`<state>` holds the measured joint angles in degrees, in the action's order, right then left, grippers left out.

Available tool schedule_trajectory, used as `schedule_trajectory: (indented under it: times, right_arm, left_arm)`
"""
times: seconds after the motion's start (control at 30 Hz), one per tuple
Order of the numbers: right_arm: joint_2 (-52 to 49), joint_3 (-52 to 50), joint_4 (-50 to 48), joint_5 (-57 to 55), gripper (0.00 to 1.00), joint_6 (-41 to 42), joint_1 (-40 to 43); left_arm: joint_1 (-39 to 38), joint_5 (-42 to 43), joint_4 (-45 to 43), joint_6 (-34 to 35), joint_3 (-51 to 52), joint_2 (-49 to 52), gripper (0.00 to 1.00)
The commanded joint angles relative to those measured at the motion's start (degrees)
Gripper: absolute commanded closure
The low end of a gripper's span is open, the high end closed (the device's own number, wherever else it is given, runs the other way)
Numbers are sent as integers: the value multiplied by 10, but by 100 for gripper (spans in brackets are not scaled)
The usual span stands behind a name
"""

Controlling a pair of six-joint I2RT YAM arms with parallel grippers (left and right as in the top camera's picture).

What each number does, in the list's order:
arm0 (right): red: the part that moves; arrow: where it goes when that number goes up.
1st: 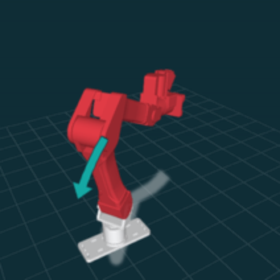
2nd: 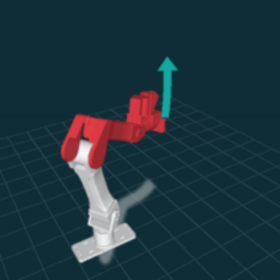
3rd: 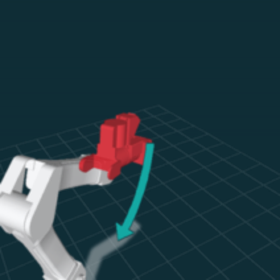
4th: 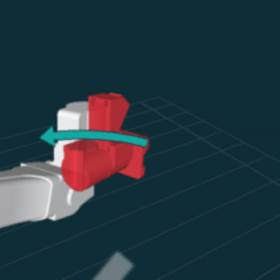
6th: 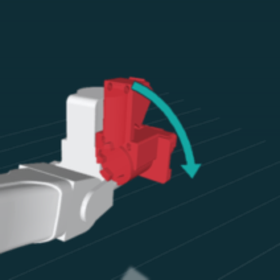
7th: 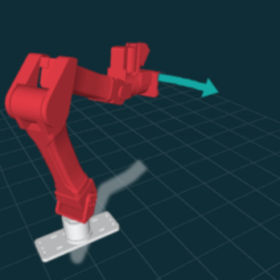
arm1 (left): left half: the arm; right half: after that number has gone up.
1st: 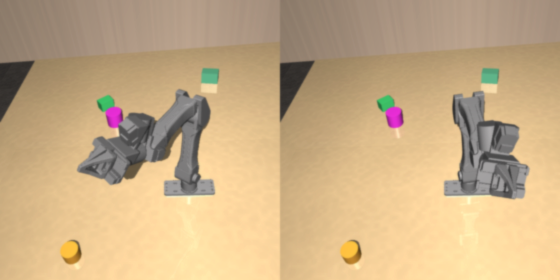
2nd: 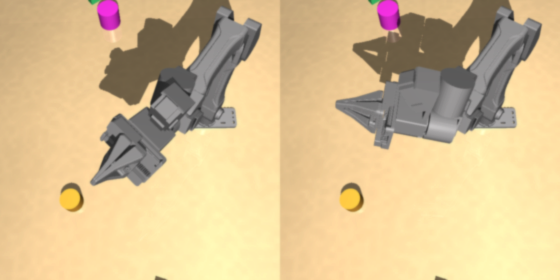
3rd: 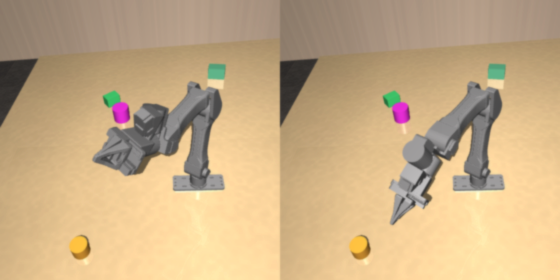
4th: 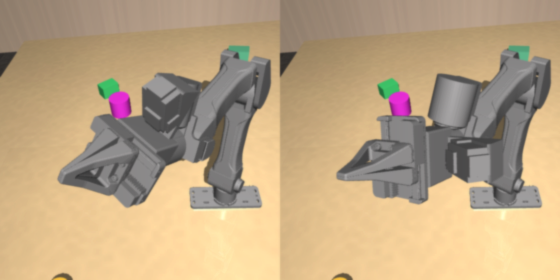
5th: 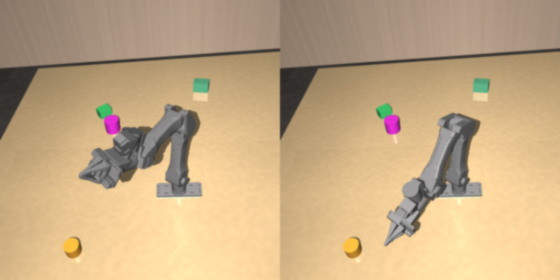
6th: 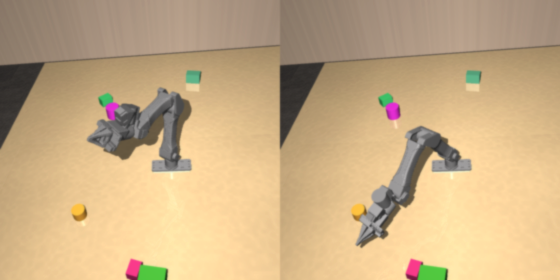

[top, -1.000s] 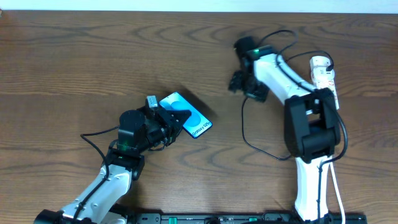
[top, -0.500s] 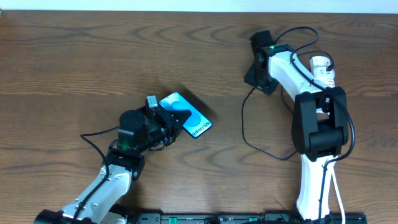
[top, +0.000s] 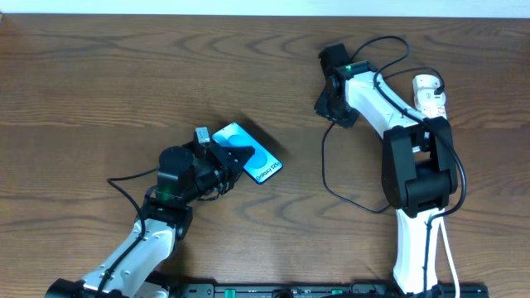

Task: Plug charger to phone and switch on socket
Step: 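Grasp the black USB-C cable end with the right gripper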

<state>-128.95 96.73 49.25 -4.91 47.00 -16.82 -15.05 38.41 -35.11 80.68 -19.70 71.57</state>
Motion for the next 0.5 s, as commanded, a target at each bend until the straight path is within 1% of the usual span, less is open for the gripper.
schedule_trajectory:
  times: [0.0,0.07,0.13,0.17,0.37,0.43,0.47]
  right_arm:
    - [-63,-39,-1,57,77,12,-6]
    - [-63,-39,5,58,89,12,-7]
    - [-63,-39,12,60,97,7,-6]
    - [-63,-39,13,61,99,-11,-6]
    - [-63,-38,18,81,99,-103,-6]
    - [-63,-35,17,122,99,-151,-5]
    - [-63,-30,17,161,99,-188,-4]
  left_arm:
    - [2,-1,-9,-14,-14,-8,92]
    - [2,-1,-9,-14,-14,-8,92]
    - [2,-1,-9,-14,-14,-8,92]
    - [2,-1,-9,-14,-14,-8,92]
    - [2,-1,-9,-14,-14,-8,92]
    - [2,-1,-9,-14,-14,-8,92]
    - [2,-1,-9,-14,-14,-8,92]
